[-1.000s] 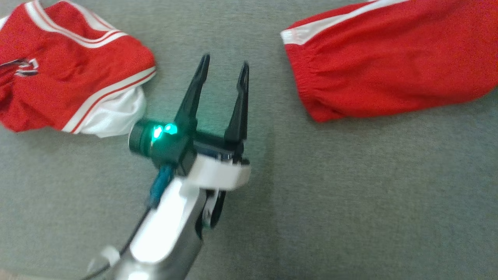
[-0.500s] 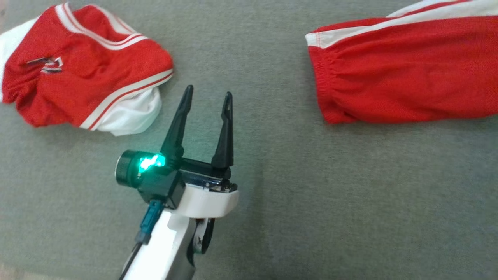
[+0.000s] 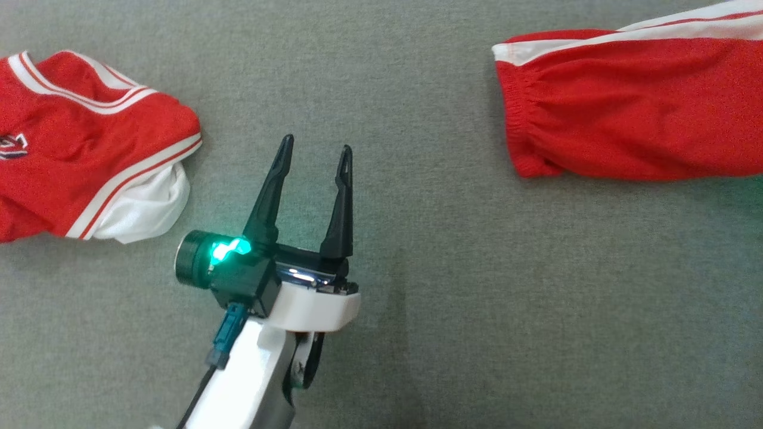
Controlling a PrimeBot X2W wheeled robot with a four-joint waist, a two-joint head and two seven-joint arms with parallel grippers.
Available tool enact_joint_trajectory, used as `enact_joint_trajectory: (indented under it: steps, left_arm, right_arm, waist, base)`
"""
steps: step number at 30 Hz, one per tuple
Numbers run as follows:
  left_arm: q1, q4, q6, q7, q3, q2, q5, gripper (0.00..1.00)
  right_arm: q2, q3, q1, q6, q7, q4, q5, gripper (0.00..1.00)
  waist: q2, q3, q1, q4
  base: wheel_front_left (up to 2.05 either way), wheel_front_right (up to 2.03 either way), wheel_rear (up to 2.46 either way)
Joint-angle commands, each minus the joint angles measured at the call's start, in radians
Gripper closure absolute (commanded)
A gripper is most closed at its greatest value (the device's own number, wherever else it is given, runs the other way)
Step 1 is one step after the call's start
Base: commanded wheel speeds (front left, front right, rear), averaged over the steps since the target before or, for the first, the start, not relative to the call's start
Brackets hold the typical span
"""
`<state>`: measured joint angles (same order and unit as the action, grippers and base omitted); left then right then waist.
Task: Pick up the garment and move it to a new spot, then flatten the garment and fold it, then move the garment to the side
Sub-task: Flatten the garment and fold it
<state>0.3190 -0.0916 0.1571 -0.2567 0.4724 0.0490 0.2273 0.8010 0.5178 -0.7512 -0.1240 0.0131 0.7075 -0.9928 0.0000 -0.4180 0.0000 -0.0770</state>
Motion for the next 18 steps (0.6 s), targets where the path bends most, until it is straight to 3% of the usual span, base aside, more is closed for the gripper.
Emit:
enact_joint_trajectory:
  steps: [1, 10, 15, 16, 17, 18]
  left_arm:
    - [-0.005, 0.026, -0.003, -0.005, -0.038, 0.001, -0.008, 0.0]
    - [-0.043, -0.001, -0.014, -0.005, -0.05, 0.001, 0.001, 0.0]
    - [-0.057, 0.004, -0.008, -0.005, -0.048, 0.001, 0.019, 0.0]
    - [-0.059, 0.004, -0.007, -0.005, -0.045, 0.001, 0.024, 0.0]
    - [-0.06, 0.004, -0.007, -0.005, -0.041, 0.001, 0.03, 0.0]
    - [-0.062, 0.004, -0.005, -0.005, -0.037, 0.001, 0.036, 0.0]
  right_arm:
    - [0.019, 0.008, -0.008, -0.007, -0.019, -0.047, 0.005, 1.0]
    - [-0.105, 0.074, 0.005, -0.007, -0.011, -0.373, 0.0, 1.0]
    - [-0.24, 0.13, 0.027, -0.007, 0.041, -0.456, 0.039, 1.0]
    - [-0.273, 0.14, 0.037, -0.007, 0.054, -0.454, 0.043, 0.87]
    - [-0.301, 0.152, 0.048, -0.007, 0.067, -0.448, 0.052, 0.24]
    - [-0.327, 0.156, 0.059, -0.007, 0.07, -0.438, 0.064, 0.0]
  waist:
    - [0.0, 0.013, 0.0, 0.01]
    - [0.0, 0.088, 0.0, 0.024]
    - [0.0, 0.103, 0.0, 0.009]
    - [0.0, 0.104, 0.0, 0.003]
    - [0.0, 0.106, 0.0, -0.003]
    - [0.0, 0.108, 0.0, -0.01]
  base:
    - [0.0, 0.0, 0.0]
    - [0.0, 0.0, 0.0]
    - [0.0, 0.0, 0.0]
    - [0.0, 0.0, 0.0]
    - [0.0, 0.0, 0.0]
    - [0.0, 0.0, 0.0]
